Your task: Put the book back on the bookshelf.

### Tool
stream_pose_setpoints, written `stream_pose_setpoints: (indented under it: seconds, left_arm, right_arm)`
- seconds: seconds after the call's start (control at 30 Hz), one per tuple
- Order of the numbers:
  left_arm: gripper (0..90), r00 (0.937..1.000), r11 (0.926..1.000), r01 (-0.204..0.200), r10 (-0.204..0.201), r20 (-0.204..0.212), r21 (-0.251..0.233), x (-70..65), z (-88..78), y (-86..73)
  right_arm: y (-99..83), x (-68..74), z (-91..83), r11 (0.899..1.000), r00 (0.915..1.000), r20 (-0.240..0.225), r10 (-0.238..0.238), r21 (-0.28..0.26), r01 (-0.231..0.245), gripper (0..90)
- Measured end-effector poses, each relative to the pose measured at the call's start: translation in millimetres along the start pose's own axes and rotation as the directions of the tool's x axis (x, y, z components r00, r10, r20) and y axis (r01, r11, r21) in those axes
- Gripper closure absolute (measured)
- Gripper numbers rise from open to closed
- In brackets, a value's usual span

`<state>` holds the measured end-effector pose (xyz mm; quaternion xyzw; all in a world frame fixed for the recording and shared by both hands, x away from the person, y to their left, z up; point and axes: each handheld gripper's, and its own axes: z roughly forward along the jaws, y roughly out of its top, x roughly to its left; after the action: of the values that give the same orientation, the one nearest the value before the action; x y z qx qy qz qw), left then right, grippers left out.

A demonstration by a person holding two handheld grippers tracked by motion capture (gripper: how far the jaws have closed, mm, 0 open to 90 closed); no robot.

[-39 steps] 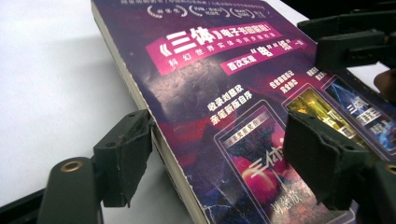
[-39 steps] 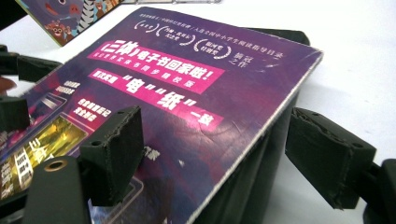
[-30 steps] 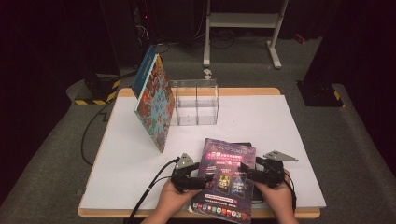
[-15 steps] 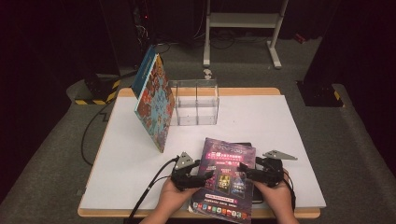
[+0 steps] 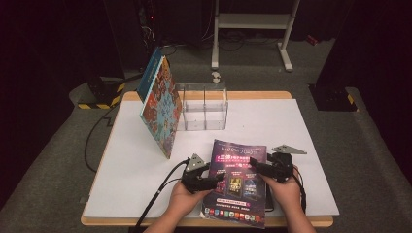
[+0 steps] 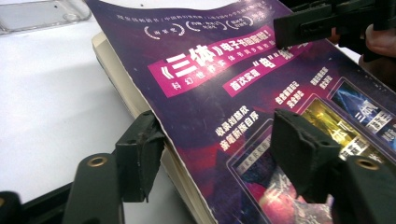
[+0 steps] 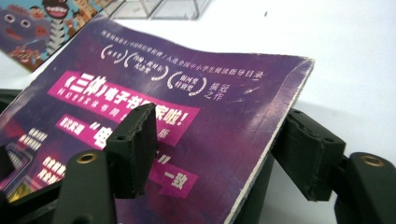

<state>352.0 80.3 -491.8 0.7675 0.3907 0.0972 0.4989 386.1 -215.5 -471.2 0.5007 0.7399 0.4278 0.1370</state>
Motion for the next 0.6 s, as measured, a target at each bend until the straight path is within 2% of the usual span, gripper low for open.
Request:
stream_pose_setpoints:
  seconds: [0.1, 0.2, 0.23, 0.3, 0.37, 0.4, 0.47, 0.6]
  left_arm:
    - [31.0, 0.9997, 0.9998, 0.017, -0.017, -0.018, 0.003, 1.3, -1.3, -0.1]
    - [27.0, 0.9997, 0.9997, 0.023, -0.023, -0.011, 0.005, 1.3, -7.1, -4.5]
    - [24.9, 0.9992, 0.9992, 0.039, -0.039, -0.005, 0.009, 2.1, -7.8, -6.8]
    - [19.5, 0.9964, 0.9964, 0.083, -0.083, 0.016, 0.019, 5.1, -6.3, -9.6]
    - [14.5, 0.9895, 0.9900, 0.138, -0.139, 0.041, 0.032, 9.8, -1.5, -11.2]
    - [13.4, 0.9878, 0.9886, 0.147, -0.149, 0.046, 0.031, 10.9, 0.4, -11.2]
    - [11.0, 0.9875, 0.9886, 0.147, -0.149, 0.052, 0.029, 11.8, 3.9, -10.6]
    - [6.4, 0.9776, 0.9810, 0.182, -0.188, 0.095, 0.068, 14.1, 15.2, -5.8]
  right_arm:
    - [2.4, -3.2, 5.2, 1.000, 0.9999, 0.012, 0.004, 0.021, -0.004, 26.7]
    - [-6.4, -4.6, 1.7, 0.999, 0.9999, 0.002, 0.014, 0.031, -0.014, 22.1]
    - [-10.6, -3.2, -2.0, 0.999, 0.9998, -0.005, 0.019, 0.028, -0.019, 20.8]
    - [-20.0, 2.6, -10.7, 1.000, 0.9995, -0.021, 0.023, 0.017, -0.023, 17.5]
    - [-28.2, 9.1, -16.4, 1.000, 0.9991, -0.035, 0.024, 0.014, -0.023, 14.8]
    - [-31.6, 12.1, -17.6, 1.000, 0.9988, -0.043, 0.022, 0.021, -0.021, 14.0]
    - [-36.0, 17.1, -19.2, 1.000, 0.9996, -0.029, 0.007, 0.023, -0.006, 13.9]
    - [-37.1, 18.5, -20.7, 1.000, 0.9997, -0.024, 0.004, 0.020, -0.004, 14.2]
